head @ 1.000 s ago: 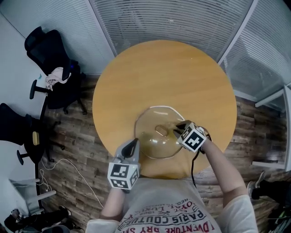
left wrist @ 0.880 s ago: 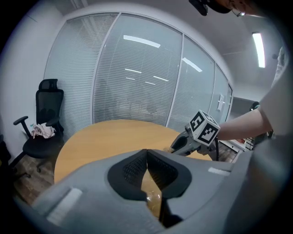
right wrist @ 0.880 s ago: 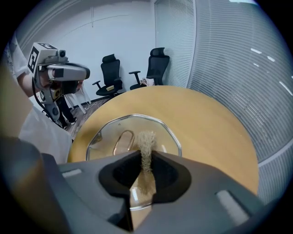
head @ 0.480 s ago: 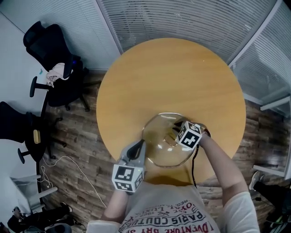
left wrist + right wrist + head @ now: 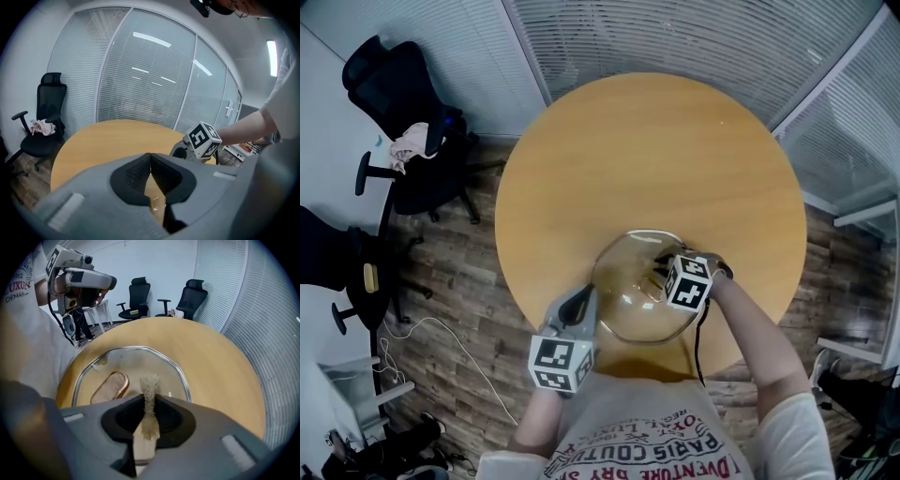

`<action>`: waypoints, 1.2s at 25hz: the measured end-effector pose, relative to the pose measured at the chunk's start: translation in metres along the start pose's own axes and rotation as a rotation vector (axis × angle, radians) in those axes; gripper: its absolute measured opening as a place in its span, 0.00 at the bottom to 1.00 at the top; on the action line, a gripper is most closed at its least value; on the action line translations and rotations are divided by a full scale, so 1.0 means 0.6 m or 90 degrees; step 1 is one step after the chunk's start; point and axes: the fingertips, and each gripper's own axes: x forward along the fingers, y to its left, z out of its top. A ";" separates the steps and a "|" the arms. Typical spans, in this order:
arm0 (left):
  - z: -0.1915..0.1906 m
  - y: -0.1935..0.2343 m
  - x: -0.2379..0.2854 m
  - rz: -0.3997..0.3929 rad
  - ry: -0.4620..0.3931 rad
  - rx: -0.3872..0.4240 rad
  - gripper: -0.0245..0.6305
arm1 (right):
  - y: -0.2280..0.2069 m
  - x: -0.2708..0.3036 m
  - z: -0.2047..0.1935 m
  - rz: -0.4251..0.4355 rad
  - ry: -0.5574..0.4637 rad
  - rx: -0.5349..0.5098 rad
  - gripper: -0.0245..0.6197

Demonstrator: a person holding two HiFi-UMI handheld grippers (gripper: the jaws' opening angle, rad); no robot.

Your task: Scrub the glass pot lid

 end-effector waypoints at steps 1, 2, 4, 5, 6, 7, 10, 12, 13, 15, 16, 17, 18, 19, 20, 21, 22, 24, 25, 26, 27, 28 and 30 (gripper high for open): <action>0.001 -0.001 -0.001 0.000 -0.001 0.000 0.05 | 0.001 -0.001 -0.002 -0.001 0.001 -0.002 0.14; 0.001 -0.002 -0.002 0.000 -0.002 0.000 0.05 | 0.003 -0.001 -0.004 -0.002 0.001 -0.005 0.14; 0.001 -0.003 -0.004 0.000 -0.004 0.001 0.05 | 0.005 -0.003 -0.007 -0.005 0.000 -0.003 0.14; 0.000 -0.003 -0.005 0.001 -0.004 0.001 0.05 | 0.005 -0.003 -0.009 -0.007 -0.002 -0.001 0.14; -0.001 -0.002 -0.007 0.002 -0.003 0.001 0.05 | 0.006 -0.004 -0.010 -0.009 -0.003 0.001 0.14; -0.001 -0.002 -0.008 0.002 -0.004 0.001 0.05 | 0.009 -0.005 -0.013 -0.011 -0.002 -0.001 0.14; 0.000 -0.001 -0.017 0.002 -0.007 0.004 0.05 | 0.020 -0.011 -0.022 -0.016 0.005 -0.007 0.14; 0.001 -0.003 -0.023 0.004 -0.011 0.005 0.05 | 0.029 -0.015 -0.028 -0.016 0.009 -0.001 0.14; 0.001 -0.004 -0.025 0.006 -0.013 0.005 0.05 | 0.033 -0.016 -0.032 -0.016 0.011 0.004 0.14; 0.001 -0.006 -0.028 0.009 -0.016 0.004 0.05 | 0.040 -0.019 -0.037 -0.018 0.017 0.012 0.14; 0.001 -0.006 -0.030 0.009 -0.016 0.004 0.05 | 0.042 -0.020 -0.038 -0.020 0.020 0.017 0.14; 0.000 -0.006 -0.032 0.009 -0.016 0.003 0.05 | 0.045 -0.020 -0.039 -0.022 0.023 0.024 0.14; -0.001 -0.007 -0.033 0.008 -0.015 0.002 0.05 | 0.048 -0.021 -0.041 -0.024 0.025 0.031 0.14; -0.003 -0.008 -0.034 0.007 -0.015 0.001 0.05 | 0.051 -0.021 -0.043 -0.026 0.027 0.039 0.14; -0.004 -0.010 -0.035 0.006 -0.015 0.001 0.05 | 0.054 -0.021 -0.047 -0.029 0.028 0.047 0.14; -0.005 -0.012 -0.037 0.005 -0.015 0.002 0.05 | 0.058 -0.022 -0.050 -0.033 0.030 0.054 0.14; -0.005 -0.014 -0.039 0.004 -0.016 0.003 0.05 | 0.061 -0.023 -0.053 -0.036 0.032 0.061 0.14; -0.006 -0.016 -0.045 0.001 -0.018 0.005 0.05 | 0.068 -0.025 -0.057 -0.044 0.034 0.077 0.14; -0.007 -0.017 -0.049 0.000 -0.018 0.006 0.05 | 0.071 -0.027 -0.058 -0.047 0.035 0.086 0.14; -0.007 -0.018 -0.052 -0.001 -0.018 0.006 0.05 | 0.075 -0.029 -0.060 -0.050 0.037 0.094 0.14; -0.009 -0.020 -0.055 -0.002 -0.017 0.006 0.05 | 0.078 -0.031 -0.061 -0.053 0.040 0.101 0.14; -0.010 -0.023 -0.058 -0.003 -0.017 0.007 0.05 | 0.081 -0.032 -0.064 -0.056 0.044 0.108 0.14; -0.014 -0.030 -0.060 -0.005 -0.017 0.008 0.05 | 0.087 -0.035 -0.072 -0.064 0.054 0.130 0.14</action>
